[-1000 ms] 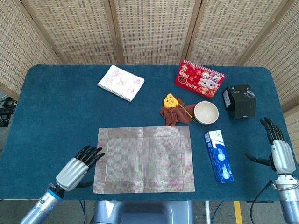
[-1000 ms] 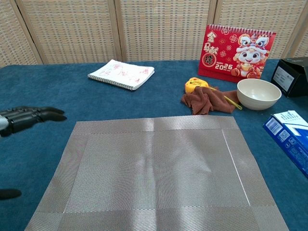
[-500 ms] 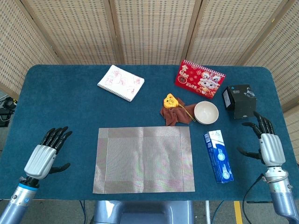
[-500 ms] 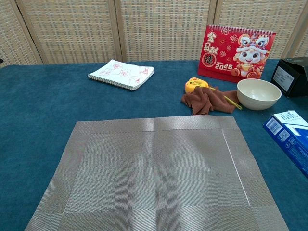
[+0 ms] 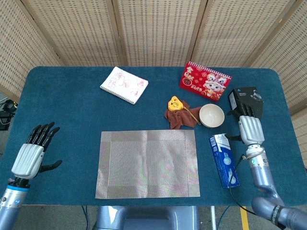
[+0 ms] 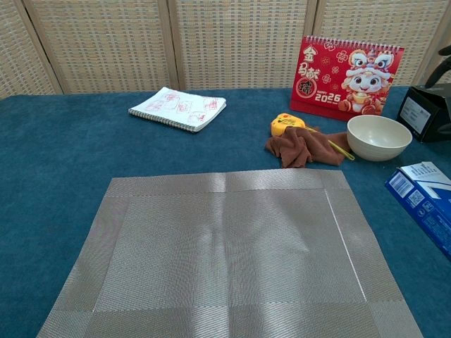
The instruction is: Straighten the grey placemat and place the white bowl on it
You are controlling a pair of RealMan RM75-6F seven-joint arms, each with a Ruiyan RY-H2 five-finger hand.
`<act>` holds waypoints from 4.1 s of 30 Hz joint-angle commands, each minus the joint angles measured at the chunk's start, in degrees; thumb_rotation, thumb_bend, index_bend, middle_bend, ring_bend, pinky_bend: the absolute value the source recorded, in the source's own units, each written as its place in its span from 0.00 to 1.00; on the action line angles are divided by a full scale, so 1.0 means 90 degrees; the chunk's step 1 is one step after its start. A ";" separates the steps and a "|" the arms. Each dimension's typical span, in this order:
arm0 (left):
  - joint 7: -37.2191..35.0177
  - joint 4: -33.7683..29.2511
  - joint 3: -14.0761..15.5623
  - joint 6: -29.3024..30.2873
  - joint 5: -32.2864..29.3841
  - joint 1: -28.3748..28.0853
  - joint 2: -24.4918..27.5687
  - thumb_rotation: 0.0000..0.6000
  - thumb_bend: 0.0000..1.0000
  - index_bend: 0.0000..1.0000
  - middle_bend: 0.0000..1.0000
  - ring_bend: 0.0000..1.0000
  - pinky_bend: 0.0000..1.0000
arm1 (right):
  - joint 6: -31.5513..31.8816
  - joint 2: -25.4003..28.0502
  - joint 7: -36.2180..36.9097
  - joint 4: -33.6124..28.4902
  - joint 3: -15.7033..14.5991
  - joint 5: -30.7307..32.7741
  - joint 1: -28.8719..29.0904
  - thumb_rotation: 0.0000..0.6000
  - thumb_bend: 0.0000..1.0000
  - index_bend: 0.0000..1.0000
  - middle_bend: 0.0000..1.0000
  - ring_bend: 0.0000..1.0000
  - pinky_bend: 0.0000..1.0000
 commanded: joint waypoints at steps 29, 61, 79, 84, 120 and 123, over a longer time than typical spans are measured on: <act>-0.0519 0.0215 -0.0256 -0.0383 -0.0250 -0.0004 0.0065 1.00 0.10 0.10 0.00 0.00 0.00 | -0.1175 -0.1895 0.0138 0.2769 0.0162 0.0905 0.1105 1.00 0.31 0.50 0.00 0.00 0.00; -0.0537 0.0323 -0.0328 -0.0561 -0.0321 -0.0004 -0.0018 1.00 0.10 0.12 0.00 0.00 0.00 | -0.1798 -0.2658 0.0955 0.4513 0.0070 0.0492 0.1299 1.00 0.61 0.72 0.01 0.00 0.00; -0.0662 0.0346 -0.0360 -0.0565 -0.0286 -0.0007 -0.0031 1.00 0.10 0.13 0.00 0.00 0.00 | -0.0130 -0.1771 0.0097 0.1627 -0.0285 -0.0209 0.0605 1.00 0.58 0.73 0.02 0.00 0.00; -0.0671 0.0251 -0.0346 -0.0509 -0.0226 0.0021 0.0046 1.00 0.10 0.13 0.00 0.00 0.00 | 0.0262 -0.1553 -0.0342 0.0390 -0.0581 -0.0453 0.0364 1.00 0.57 0.74 0.03 0.00 0.00; -0.1309 0.0099 -0.0394 -0.0279 -0.0065 0.0122 0.0327 1.00 0.10 0.14 0.00 0.00 0.00 | 0.0036 -0.2072 -0.0763 -0.1399 -0.1296 -0.0505 0.0134 1.00 0.49 0.69 0.01 0.00 0.00; -0.1311 0.0111 -0.0403 -0.0299 -0.0095 0.0120 0.0325 1.00 0.10 0.14 0.00 0.00 0.00 | 0.0009 -0.2010 -0.0652 -0.1433 -0.1331 -0.0576 0.0111 1.00 0.44 0.60 0.00 0.00 0.00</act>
